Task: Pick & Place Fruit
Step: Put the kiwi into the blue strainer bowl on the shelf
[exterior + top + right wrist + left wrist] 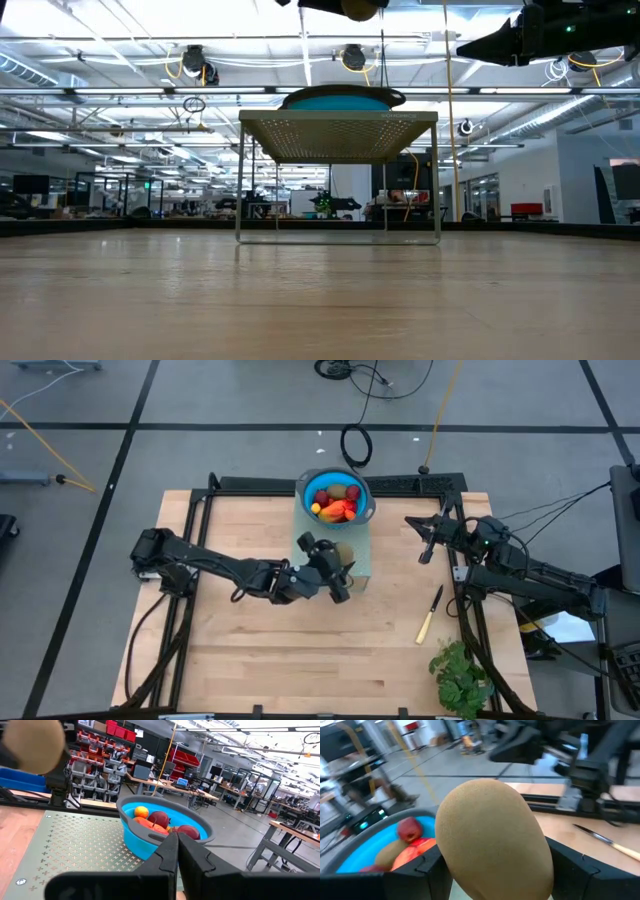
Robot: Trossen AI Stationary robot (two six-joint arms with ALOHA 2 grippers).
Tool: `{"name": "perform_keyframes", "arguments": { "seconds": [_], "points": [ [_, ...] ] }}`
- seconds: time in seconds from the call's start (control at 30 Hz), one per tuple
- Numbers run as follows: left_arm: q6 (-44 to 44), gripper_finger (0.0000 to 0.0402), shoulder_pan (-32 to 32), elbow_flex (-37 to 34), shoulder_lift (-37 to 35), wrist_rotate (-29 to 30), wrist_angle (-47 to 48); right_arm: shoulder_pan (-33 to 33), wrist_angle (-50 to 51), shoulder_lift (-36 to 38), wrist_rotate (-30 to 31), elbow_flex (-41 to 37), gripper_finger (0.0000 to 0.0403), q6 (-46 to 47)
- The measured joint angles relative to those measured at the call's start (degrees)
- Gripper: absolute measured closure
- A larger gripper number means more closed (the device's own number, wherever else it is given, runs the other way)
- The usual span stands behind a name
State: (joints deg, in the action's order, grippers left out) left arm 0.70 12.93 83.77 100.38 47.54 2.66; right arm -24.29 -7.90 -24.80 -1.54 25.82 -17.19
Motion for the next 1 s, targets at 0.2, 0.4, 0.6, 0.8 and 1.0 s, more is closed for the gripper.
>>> {"name": "perform_keyframes", "arguments": {
  "seconds": [0.2,0.4,0.6,0.8,1.0],
  "points": [
    [-4.18,0.0151,-1.46,0.01,-0.42,5.11,0.06,0.01,0.00,0.00,0.02,0.00,0.0399,0.00],
    [-10.21,0.0151,-4.57,0.02,-2.76,5.11,0.61,0.00,-0.02,-0.02,0.17,0.00,0.0399,0.00],
    [-18.98,0.0151,-8.14,0.04,-5.13,5.00,-0.07,0.00,0.00,-0.02,0.21,0.00,0.0399,0.00],
    [-26.72,0.0151,-12.02,0.04,-7.49,-1.38,0.09,0.00,0.00,-0.02,0.22,0.00,0.0399,0.01],
    [-30.90,0.0151,-16.44,0.04,-8.09,-11.94,0.20,0.00,0.00,-0.02,0.22,0.00,0.0399,0.00]
  ]
}}
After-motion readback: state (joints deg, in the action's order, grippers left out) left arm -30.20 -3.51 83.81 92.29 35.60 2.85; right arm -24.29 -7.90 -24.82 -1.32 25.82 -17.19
